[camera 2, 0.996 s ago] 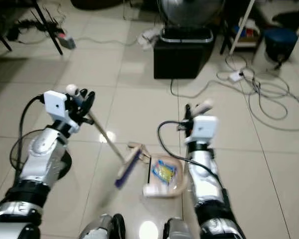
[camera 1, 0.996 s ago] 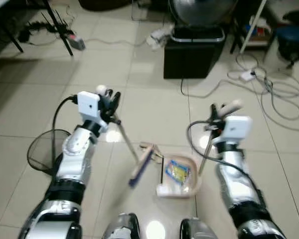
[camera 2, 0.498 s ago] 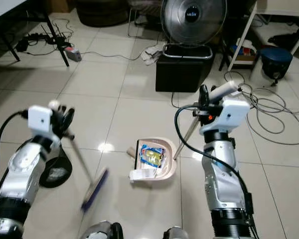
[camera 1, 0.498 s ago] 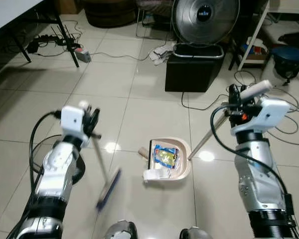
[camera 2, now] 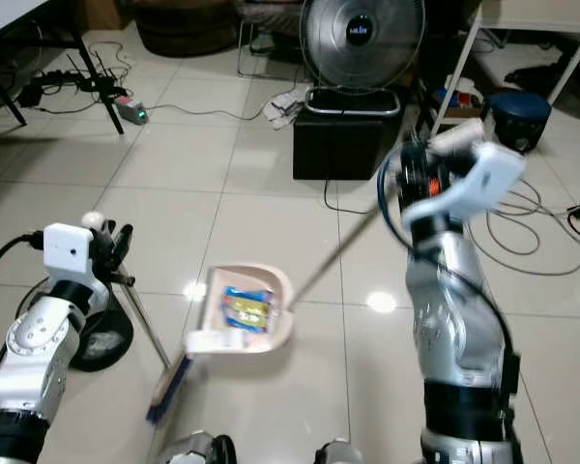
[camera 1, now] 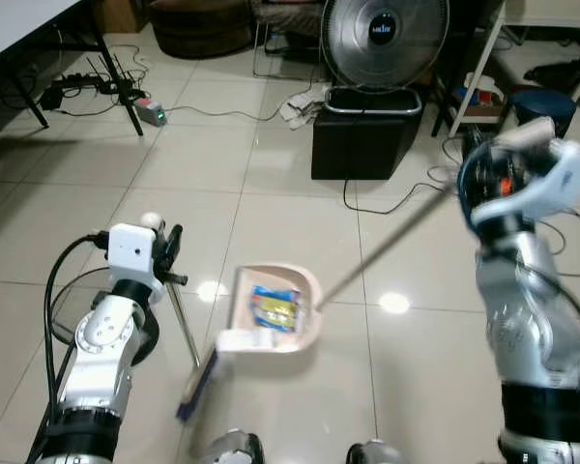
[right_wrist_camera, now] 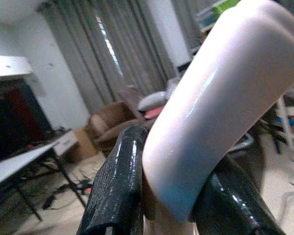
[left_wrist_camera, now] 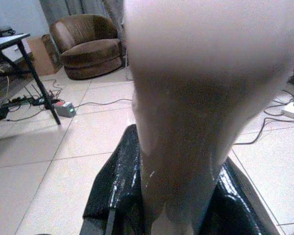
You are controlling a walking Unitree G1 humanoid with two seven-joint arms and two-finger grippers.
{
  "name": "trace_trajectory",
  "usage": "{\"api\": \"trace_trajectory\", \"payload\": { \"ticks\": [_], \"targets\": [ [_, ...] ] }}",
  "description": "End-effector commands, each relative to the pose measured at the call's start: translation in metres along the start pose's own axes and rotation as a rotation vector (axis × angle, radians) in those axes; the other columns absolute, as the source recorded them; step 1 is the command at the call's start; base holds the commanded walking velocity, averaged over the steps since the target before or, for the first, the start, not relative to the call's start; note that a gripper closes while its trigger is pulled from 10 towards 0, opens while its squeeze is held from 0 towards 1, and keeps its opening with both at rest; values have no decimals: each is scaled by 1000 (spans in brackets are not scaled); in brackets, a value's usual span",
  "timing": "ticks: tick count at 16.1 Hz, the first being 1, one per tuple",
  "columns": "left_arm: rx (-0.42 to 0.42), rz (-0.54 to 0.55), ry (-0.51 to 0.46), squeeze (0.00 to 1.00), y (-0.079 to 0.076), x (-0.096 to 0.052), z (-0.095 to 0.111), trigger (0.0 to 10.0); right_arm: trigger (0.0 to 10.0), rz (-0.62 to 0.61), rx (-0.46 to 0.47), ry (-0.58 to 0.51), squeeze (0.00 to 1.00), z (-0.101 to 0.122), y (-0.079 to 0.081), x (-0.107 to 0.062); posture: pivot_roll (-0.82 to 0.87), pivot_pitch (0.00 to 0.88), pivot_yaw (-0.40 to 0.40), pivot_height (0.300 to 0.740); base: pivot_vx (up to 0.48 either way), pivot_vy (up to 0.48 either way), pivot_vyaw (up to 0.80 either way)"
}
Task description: Sweep floor
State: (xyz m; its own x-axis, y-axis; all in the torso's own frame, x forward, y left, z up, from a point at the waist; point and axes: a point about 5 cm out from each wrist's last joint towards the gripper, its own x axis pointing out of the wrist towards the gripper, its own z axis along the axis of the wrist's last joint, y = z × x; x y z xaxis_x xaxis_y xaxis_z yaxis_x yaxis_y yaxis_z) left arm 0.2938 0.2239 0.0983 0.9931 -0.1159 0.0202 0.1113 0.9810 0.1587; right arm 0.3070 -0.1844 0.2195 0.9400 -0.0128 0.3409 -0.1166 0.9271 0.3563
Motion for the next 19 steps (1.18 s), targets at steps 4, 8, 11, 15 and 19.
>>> {"api": "trace_trajectory", "payload": {
  "ticks": [4, 8, 11, 15, 19],
  "targets": [
    [19, -7, -52, 0, -11, -6, 12, 10000, 10000, 52, -1, -111, 0, 42, 25, 30, -44, 0, 42, 740, 0, 0, 533],
    [48, 7, -48, 0, -10, -15, 11, 10000, 10000, 82, 64, -171, 0, 63, 36, 47, -35, 0, 30, 740, 149, 0, 800],
    [67, -2, -32, 0, -13, -21, 8, 10000, 10000, 66, 110, -170, 0, 62, 34, 52, -30, 0, 28, 740, 350, 0, 800],
    [59, 3, -16, 0, -14, -23, 6, 10000, 10000, 46, 110, -152, 0, 54, 32, 55, -29, 0, 29, 740, 379, 0, 767],
    [56, 10, -13, 0, -16, -22, 8, 10000, 10000, 42, 109, -118, 0, 44, 31, 55, -25, 0, 28, 740, 382, 0, 167]
  ]
}}
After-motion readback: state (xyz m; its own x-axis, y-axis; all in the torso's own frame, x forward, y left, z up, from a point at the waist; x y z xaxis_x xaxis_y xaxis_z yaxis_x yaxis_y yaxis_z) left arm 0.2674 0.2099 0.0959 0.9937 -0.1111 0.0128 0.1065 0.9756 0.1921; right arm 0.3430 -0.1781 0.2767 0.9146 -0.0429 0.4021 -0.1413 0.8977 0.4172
